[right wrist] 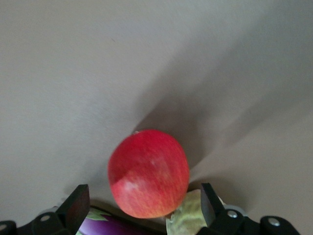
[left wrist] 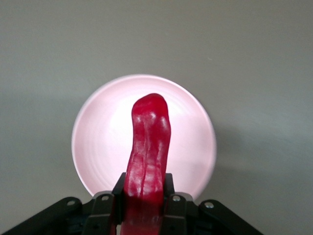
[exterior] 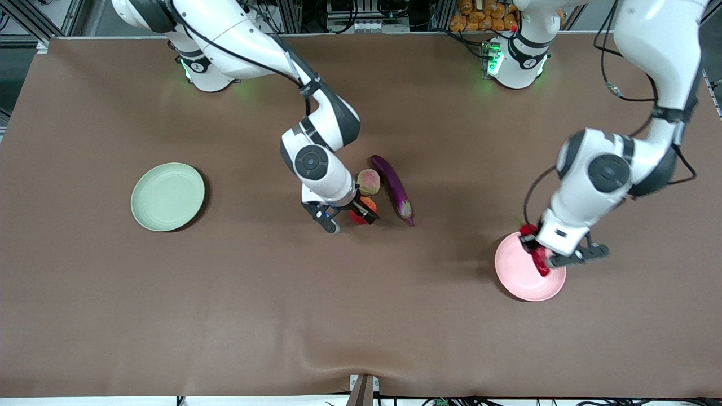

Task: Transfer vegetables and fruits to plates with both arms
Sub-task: 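Place the pepper on the pink plate while the right gripper carries the apple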

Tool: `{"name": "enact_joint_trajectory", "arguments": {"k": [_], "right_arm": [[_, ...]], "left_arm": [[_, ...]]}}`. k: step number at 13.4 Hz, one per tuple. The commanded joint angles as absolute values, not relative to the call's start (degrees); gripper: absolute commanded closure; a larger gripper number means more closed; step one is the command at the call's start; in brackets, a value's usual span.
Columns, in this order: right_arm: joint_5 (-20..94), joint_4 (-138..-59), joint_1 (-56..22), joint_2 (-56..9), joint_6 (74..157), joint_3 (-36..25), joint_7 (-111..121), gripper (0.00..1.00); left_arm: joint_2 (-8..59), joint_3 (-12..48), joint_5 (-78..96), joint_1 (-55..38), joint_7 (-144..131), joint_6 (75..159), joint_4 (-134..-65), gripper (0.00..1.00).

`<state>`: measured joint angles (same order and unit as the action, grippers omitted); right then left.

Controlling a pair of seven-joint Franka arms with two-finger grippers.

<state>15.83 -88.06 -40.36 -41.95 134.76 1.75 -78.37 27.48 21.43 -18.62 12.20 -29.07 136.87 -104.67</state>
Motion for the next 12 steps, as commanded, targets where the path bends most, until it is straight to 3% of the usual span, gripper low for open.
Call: {"name": "enact_joint_trajectory", "arguments": {"k": [1, 2, 3, 4, 5, 7, 9, 10, 11, 12], "right_arm": [[14.5, -86.0, -42.4, -45.2, 134.5, 1.2, -79.7, 0.0], [11.2, -86.0, -43.3, -45.8, 134.5, 1.2, -77.9, 0.14], [8.8, -86.0, -43.4, -46.1, 134.6, 1.2, -77.3, 0.58], [8.9, -85.8, -42.9, -46.2, 134.5, 1.2, -77.7, 0.88], [9.1, -85.0, -42.3, -46.1, 134.1, 1.2, -77.5, 1.0], [11.9, -82.1, -40.1, -46.0, 132.6, 1.3, -77.6, 1.0], [15.9, -78.4, -37.2, -44.7, 124.6, 1.4, -77.6, 1.0], [17.9, -74.7, -34.9, -44.4, 118.5, 1.5, -77.4, 1.0], [18.6, -71.1, -32.4, -44.2, 111.7, 1.7, -77.1, 1.0], [18.7, -68.2, -29.5, -43.9, 104.9, 1.9, -75.9, 1.0]], "left_arm": [[35.3, 21.0, -19.7, 12.9, -25.3, 136.2, -96.9, 1.0], [37.2, 19.7, -19.7, 12.9, -24.0, 136.3, -95.4, 1.0], [39.1, 19.3, -19.7, 12.9, -23.6, 136.8, -94.3, 1.0], [40.3, 19.3, -19.7, 13.0, -23.6, 137.1, -93.3, 1.0], [40.9, 19.3, -19.6, 13.1, -23.6, 137.1, -93.2, 1.0], [41.3, 19.2, -19.5, 13.3, -23.6, 137.1, -93.2, 1.0], [41.3, 19.2, -19.6, 13.4, -23.6, 137.2, -93.2, 0.98], [41.2, 19.0, -19.7, 13.6, -23.6, 137.2, -93.3, 0.45], [41.0, 18.9, -19.8, 14.1, -23.6, 137.2, -93.3, 0.0], [40.7, 18.9, -19.8, 14.4, -23.6, 137.2, -93.3, 0.0]]}}
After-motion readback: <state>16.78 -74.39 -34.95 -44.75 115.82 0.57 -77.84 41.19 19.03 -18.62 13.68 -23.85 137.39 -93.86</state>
